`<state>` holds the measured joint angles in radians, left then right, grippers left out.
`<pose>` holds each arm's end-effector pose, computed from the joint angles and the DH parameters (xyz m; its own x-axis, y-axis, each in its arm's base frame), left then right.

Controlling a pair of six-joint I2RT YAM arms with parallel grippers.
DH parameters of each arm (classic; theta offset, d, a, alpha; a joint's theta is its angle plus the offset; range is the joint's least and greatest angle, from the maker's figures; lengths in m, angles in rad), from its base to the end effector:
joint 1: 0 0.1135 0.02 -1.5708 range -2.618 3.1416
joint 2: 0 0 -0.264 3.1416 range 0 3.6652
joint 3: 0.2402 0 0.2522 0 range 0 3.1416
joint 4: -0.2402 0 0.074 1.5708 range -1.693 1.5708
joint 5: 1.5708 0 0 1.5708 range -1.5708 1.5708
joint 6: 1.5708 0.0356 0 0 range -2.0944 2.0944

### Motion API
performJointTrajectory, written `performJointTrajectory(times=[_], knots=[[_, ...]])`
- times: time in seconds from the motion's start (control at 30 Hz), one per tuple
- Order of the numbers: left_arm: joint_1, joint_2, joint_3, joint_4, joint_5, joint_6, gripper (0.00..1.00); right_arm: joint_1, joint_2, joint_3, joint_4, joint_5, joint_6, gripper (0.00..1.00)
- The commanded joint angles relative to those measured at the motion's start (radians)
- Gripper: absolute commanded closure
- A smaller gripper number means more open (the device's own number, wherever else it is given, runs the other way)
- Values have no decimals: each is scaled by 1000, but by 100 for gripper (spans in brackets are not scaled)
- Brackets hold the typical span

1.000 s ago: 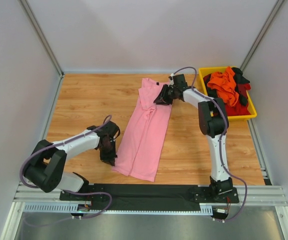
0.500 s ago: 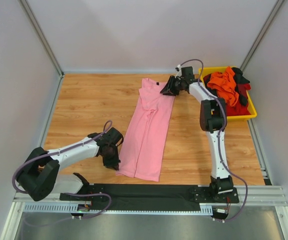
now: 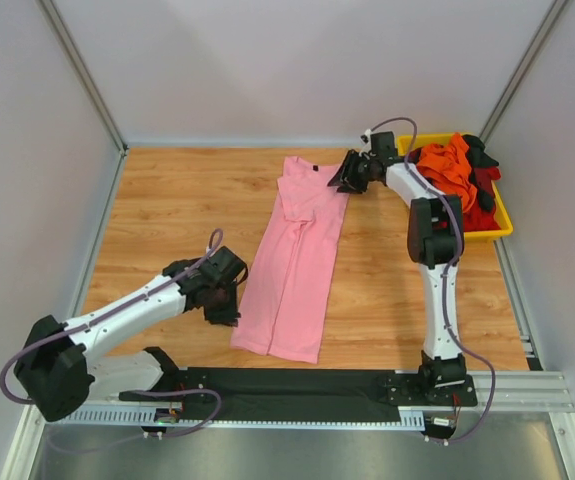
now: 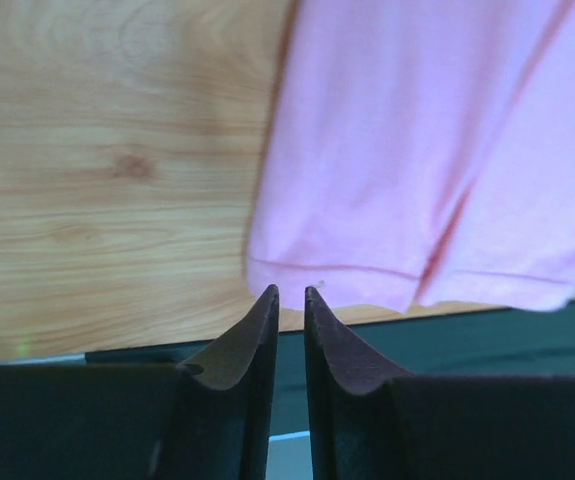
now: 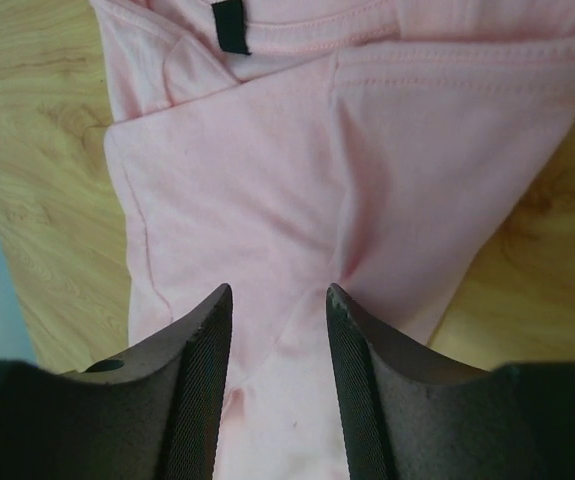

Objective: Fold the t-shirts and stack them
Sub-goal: Fold the tshirt

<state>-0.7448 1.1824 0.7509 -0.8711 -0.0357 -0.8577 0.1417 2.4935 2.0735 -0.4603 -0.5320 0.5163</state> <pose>0.1454 -0.1324 0.2042 -0.9709 -0.1330 -0.1994 -0.0976 0.9792 -0.1779 0.5373 0.0949 0.1471 -0.8817 0.3040 -0.3608 -0.0072 0.7560 0.6545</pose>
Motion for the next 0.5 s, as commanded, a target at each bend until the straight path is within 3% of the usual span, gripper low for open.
performJointTrajectory(times=[0.0, 0.23, 0.47], knots=[[-14, -56, -30, 49, 109, 75, 79, 2, -206, -76, 28, 49, 22, 55], [-16, -7, -137, 136, 151, 74, 91, 9, -461, -345, -20, 90, 96, 56], [-16, 95, -153, 72, 37, 17, 95, 85, -718, -678, -129, 182, 79, 56]])
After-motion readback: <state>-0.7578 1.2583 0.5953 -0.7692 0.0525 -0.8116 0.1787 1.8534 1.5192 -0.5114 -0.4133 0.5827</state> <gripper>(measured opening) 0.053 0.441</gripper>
